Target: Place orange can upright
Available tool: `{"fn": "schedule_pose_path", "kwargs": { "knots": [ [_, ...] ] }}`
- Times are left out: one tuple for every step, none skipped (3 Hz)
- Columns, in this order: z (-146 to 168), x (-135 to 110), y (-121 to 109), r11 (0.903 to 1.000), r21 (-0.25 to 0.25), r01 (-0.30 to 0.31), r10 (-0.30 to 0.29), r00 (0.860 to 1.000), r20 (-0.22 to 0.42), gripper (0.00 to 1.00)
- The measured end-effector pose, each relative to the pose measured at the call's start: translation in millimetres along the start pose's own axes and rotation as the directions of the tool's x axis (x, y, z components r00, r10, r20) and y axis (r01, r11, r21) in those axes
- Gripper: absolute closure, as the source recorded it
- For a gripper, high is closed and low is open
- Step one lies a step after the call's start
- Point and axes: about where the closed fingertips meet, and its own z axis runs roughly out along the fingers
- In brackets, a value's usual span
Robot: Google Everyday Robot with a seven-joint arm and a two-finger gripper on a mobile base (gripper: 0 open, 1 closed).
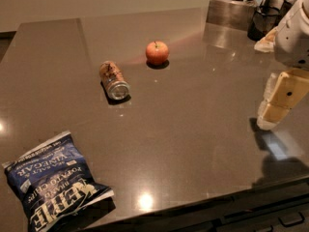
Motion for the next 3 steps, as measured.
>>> {"fn": "schedule_pose_path", "kwargs": {
  "knots": [
    [0, 0, 0, 1.0, 0.0, 0.0, 0.0, 1.0, 0.0, 0.0],
    [3, -13, 1, 0.9997, -0.003, -0.024, 0.024, 1.0, 0.016, 0.0],
    [15, -42, 0, 0.9975, -0.021, -0.068, 0.069, 0.997, 0.031, 0.0]
  ]
}}
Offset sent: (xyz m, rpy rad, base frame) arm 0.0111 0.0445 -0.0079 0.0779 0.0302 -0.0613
